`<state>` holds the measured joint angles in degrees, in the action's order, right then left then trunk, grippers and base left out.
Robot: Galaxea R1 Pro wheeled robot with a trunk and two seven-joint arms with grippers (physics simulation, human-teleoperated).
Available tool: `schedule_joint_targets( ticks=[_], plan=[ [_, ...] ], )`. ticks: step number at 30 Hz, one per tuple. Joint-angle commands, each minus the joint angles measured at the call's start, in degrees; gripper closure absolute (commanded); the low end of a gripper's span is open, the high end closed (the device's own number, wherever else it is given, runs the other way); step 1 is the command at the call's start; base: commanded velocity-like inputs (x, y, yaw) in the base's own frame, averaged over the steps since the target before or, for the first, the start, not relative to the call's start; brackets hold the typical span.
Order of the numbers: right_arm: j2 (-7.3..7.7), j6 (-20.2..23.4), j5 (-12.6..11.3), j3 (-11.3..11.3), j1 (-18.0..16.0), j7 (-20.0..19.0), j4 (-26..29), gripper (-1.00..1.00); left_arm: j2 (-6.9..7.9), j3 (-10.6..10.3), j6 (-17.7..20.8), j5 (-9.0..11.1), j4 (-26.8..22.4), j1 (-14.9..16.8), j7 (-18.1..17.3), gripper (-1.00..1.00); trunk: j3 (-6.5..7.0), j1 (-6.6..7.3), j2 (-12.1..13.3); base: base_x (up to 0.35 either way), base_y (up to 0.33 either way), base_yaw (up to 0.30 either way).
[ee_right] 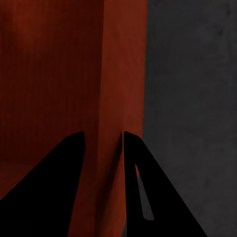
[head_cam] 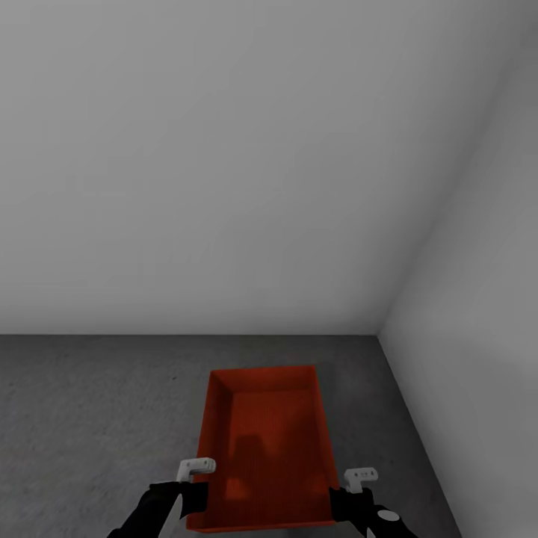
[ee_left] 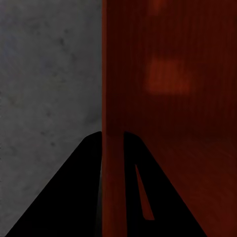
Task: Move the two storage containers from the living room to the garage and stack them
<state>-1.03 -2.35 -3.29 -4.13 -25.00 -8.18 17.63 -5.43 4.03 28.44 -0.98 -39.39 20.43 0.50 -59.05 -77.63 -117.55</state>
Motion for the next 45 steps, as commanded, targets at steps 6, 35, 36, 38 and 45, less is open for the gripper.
schedule_joint_targets(
  ticks=[6,35,36,38,45],
  plan=[
    [-1.61,-0.2,-0.14,-1.49,0.04,-0.09,-0.32,1.0,-2.16,0.37,-3.92,0.19,-1.48,0.05,-0.07,1.0,-0.05,0.01,-0.02,0.0,0.0,0.0],
    [-1.61,-0.2,-0.14,-1.49,0.04,-0.09,-0.32,1.0,-2.14,0.37,-3.92,0.19,-1.48,0.05,-0.07,1.0,-2.74,-3.29,-6.04,0.0,0.0,0.0],
    [-1.61,-0.2,-0.14,-1.49,0.04,-0.09,-0.32,1.0,-2.13,0.37,-3.92,0.19,-1.48,0.05,-0.07,1.0,-2.74,-3.29,-6.04,0.0,0.0,0.0],
    [-1.61,-0.2,-0.14,-1.49,0.04,-0.09,-0.32,1.0,-2.13,0.37,-3.92,0.19,-1.48,0.05,-0.07,1.0,-2.74,-3.29,-6.04,0.0,0.0,0.0],
    [-1.61,-0.2,-0.14,-1.49,0.04,-0.09,-0.32,1.0,-2.13,0.37,-3.92,0.19,-1.48,0.05,-0.07,1.0,-2.74,-3.29,-6.04,0.0,0.0,0.0]
  ],
)
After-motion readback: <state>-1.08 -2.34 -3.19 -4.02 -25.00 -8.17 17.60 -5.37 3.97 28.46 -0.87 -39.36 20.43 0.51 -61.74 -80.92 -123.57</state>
